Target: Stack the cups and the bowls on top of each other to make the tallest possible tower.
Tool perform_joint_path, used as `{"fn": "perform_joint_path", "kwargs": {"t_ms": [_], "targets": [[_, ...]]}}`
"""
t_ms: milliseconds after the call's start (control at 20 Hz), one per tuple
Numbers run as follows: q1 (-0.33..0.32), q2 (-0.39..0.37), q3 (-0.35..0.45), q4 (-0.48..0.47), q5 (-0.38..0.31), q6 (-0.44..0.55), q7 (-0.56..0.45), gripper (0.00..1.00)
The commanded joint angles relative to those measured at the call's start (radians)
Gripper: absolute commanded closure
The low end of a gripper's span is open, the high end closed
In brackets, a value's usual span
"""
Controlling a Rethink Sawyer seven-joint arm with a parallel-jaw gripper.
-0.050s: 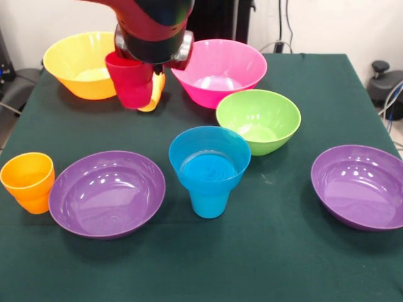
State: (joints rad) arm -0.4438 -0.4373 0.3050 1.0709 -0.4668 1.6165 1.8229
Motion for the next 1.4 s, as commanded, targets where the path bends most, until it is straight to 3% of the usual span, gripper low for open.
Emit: {"fn": "perform_joint_path", "kwargs": {"t_ms": [50, 350, 750, 1400], "targets": [[0.033, 0.022, 0.067, -0.131, 0.028, 0.223, -0.093, 1.00], [0.043, 0.051, 0.076, -0.214, 0.020, 0.311, -0.099, 1.00], [0.057, 0.135, 0.095, -0.327, 0.047, 0.266, -0.034, 1.00], [0.089, 0.204, 0.071, -0.411, 0.127, 0.202, 0.061, 1.00]]}}
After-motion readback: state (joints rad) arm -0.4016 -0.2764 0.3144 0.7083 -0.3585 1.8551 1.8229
